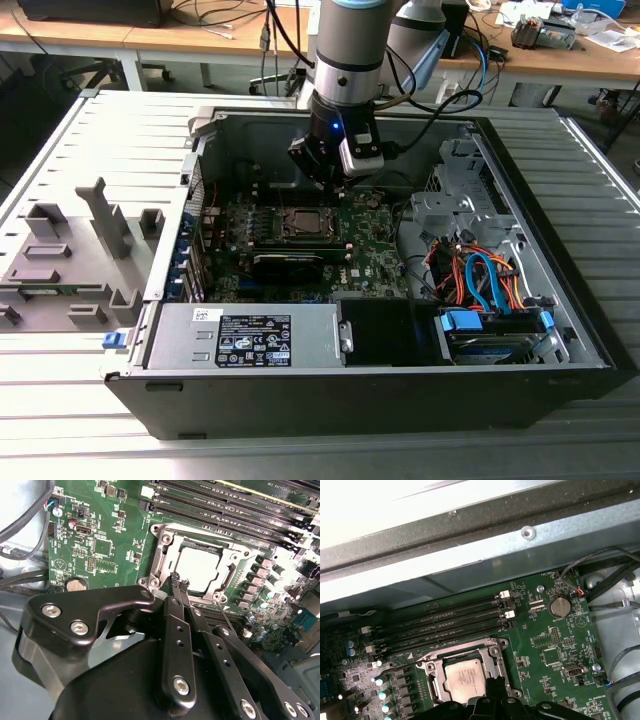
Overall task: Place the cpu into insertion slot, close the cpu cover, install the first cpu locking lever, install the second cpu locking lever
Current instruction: 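Install the first cpu locking lever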
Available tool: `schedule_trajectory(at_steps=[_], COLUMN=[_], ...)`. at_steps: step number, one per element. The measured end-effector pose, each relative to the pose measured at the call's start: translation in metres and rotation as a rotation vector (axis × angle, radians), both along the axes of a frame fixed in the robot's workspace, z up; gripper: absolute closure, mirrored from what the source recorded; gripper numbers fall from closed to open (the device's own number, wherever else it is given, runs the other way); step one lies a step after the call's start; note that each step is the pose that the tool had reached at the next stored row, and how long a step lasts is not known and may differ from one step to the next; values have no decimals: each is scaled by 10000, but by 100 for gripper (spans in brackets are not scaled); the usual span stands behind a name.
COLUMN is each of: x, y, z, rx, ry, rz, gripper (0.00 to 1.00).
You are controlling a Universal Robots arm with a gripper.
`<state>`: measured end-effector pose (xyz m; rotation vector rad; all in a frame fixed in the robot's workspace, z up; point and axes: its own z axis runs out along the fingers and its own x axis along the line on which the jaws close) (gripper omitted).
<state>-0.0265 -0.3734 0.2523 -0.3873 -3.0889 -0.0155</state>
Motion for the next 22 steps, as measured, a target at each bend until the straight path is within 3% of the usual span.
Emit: schedule_trajectory(at_steps=[22], x=[0], y=[1], z=[-1], rx=[18], ry=[-1], rz=[395], gripper=[89])
